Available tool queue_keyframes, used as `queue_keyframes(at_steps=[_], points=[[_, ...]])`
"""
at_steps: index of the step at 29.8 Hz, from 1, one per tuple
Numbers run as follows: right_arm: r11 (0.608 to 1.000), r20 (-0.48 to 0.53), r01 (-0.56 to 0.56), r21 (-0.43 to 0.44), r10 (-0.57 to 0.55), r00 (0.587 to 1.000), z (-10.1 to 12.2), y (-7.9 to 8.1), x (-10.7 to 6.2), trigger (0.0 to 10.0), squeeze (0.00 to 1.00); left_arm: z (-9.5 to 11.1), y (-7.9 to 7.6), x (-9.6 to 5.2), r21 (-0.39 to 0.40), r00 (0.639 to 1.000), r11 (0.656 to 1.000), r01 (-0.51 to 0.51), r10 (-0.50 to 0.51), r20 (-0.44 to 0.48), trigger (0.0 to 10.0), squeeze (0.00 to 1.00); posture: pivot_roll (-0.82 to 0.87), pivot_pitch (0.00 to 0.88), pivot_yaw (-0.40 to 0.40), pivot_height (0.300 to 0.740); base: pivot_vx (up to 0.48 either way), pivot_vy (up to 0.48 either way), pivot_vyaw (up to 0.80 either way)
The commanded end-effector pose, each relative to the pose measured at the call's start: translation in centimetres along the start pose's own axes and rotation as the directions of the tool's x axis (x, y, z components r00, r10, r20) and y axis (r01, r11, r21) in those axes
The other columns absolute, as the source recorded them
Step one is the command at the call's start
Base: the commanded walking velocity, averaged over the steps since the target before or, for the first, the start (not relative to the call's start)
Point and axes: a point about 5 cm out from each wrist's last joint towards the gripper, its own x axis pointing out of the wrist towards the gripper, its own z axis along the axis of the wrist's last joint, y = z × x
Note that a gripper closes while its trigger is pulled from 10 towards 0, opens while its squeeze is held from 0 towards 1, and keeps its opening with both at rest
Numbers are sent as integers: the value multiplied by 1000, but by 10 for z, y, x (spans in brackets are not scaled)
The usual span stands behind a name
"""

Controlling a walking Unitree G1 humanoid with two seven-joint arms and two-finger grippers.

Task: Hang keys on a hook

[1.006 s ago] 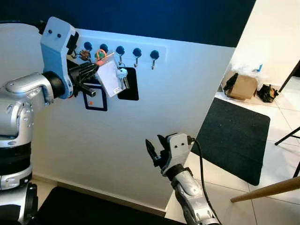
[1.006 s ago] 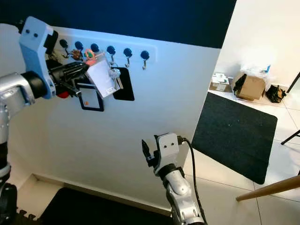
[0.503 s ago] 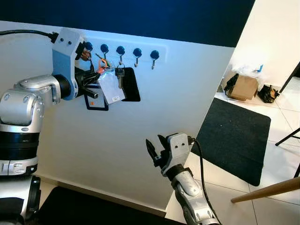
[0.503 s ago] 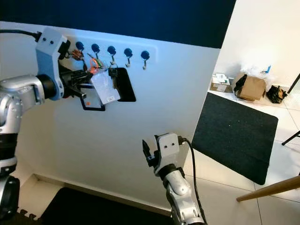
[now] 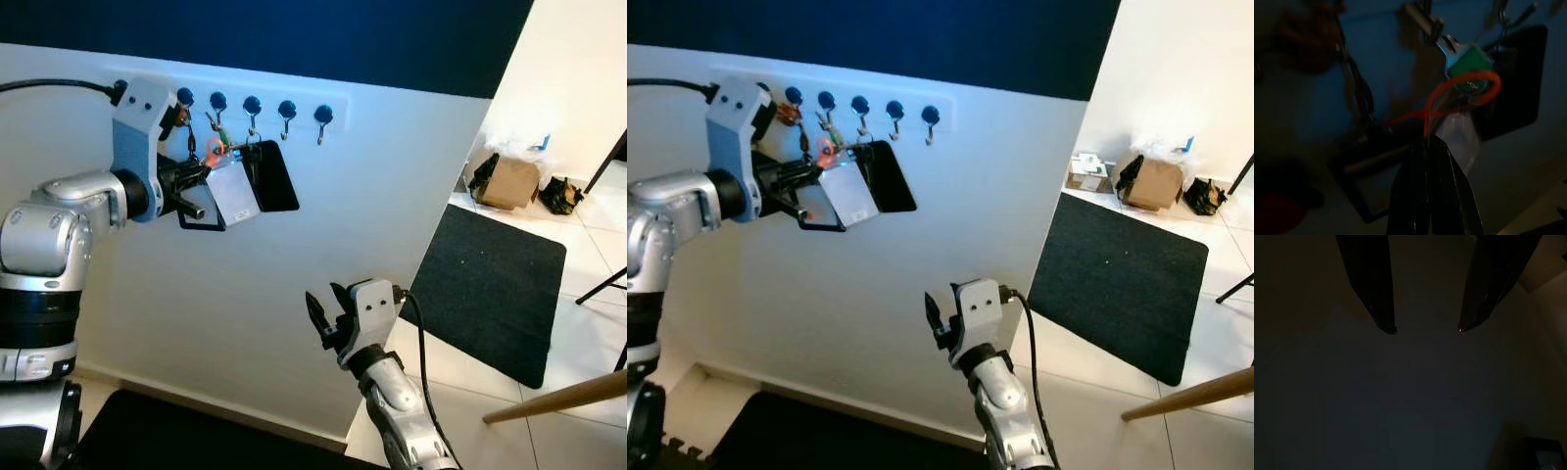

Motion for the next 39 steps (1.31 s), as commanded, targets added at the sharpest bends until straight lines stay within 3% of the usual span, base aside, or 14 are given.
queue_keyframes(at_steps=[1,11,14,20,28,33,38,39], points=[[1000,-9,8,8,-8,1000,-4,0,-4,10000,0,10,2,-12,20,993,999,-28,25,112,10000,0,253,181,-3,740,0,0,0],[1000,-12,-2,7,2,1000,-4,0,-3,10000,0,15,-3,-31,32,985,998,-46,40,170,10000,0,260,182,-14,740,0,0,0],[1000,-11,-5,7,5,1000,-4,1,-3,10000,0,21,-12,-37,66,980,998,-5,-8,201,10000,0,260,180,-13,740,0,0,0],[1000,-11,-7,8,7,1000,-4,1,-3,10000,0,27,-20,-40,94,976,995,39,-58,208,10000,0,259,177,-12,740,0,0,0],[1000,-8,-6,7,6,1000,-4,1,-2,10000,0,23,-27,-33,166,977,973,157,-178,118,10000,0,260,172,-13,740,0,0,0],[1000,-6,-7,7,7,1000,-3,1,0,10000,0,23,-20,-23,199,981,967,162,-179,69,10000,0,259,172,-12,740,0,0,0],[1000,-3,0,6,0,1000,-2,1,-2,10000,0,25,10,-5,308,997,950,42,-21,-72,10000,0,251,174,0,740,0,0,0],[1000,-3,0,6,0,1000,-2,1,-2,10000,0,25,10,-5,308,997,950,42,-21,-72,10000,0,251,174,0,740,0,0,0]])
